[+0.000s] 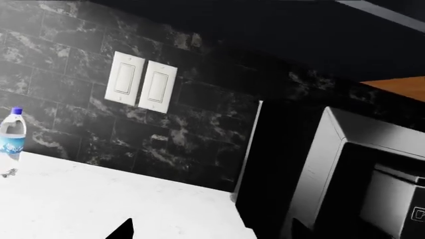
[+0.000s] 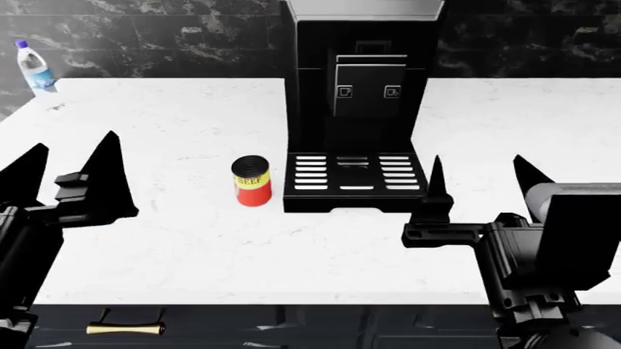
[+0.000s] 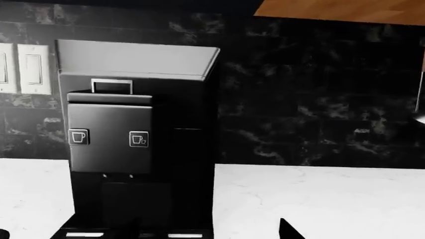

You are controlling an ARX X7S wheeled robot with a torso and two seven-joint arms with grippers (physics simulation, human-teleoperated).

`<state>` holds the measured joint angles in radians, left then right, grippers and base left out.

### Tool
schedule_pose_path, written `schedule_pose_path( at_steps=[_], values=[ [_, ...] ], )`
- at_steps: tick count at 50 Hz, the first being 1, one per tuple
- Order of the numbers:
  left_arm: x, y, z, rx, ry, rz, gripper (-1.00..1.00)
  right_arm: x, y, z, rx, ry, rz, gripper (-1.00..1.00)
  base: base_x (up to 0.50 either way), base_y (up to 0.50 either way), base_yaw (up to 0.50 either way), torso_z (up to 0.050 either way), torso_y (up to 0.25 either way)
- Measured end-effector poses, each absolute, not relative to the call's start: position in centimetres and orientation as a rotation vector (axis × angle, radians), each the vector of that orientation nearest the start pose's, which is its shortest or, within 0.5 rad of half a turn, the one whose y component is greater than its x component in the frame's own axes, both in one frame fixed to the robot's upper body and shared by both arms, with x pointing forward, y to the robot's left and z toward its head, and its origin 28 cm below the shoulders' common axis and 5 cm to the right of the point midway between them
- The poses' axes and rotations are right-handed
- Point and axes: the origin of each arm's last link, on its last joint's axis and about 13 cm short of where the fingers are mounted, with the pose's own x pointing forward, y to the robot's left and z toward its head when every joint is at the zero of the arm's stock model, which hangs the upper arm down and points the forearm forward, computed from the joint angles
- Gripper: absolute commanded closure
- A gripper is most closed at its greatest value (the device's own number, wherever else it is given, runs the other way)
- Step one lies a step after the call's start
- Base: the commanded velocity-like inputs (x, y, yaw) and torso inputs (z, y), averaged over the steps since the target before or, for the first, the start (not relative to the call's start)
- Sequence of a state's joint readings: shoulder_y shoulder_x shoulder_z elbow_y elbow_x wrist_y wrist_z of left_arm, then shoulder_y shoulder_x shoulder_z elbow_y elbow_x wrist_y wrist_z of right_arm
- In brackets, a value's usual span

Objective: Pick the cans from the counter and place them in their designated side in the cabinet.

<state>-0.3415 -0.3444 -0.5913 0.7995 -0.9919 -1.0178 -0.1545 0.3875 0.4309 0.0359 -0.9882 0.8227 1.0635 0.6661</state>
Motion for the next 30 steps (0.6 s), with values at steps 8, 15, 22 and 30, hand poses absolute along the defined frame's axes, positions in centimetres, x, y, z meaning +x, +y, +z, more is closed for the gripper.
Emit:
schedule_pose_path(
  at_steps=[8,15,22,30],
  values=[
    [16.5,28.6,18.7,-0.257,-0.246,-0.087,-1.00,18.0,-10.9,19.8,-0.046,-0.183,-0.033,-1.00,0.00,0.50,0.00,0.000,0.000],
    [15.3,28.5,18.1,-0.250,-0.237,-0.078,-1.00,17.9,-10.8,19.6,-0.047,-0.178,-0.025,-1.00,0.00,0.50,0.00,0.000,0.000],
    [14.7,28.5,17.8,-0.247,-0.233,-0.069,-1.00,18.0,-10.6,19.4,-0.047,-0.173,-0.015,-1.00,0.00,0.50,0.00,0.000,0.000],
    [14.3,28.5,17.5,-0.241,-0.233,-0.059,-1.00,18.0,-10.4,19.1,-0.045,-0.165,-0.004,-1.00,0.00,0.50,0.00,0.000,0.000]
  ],
)
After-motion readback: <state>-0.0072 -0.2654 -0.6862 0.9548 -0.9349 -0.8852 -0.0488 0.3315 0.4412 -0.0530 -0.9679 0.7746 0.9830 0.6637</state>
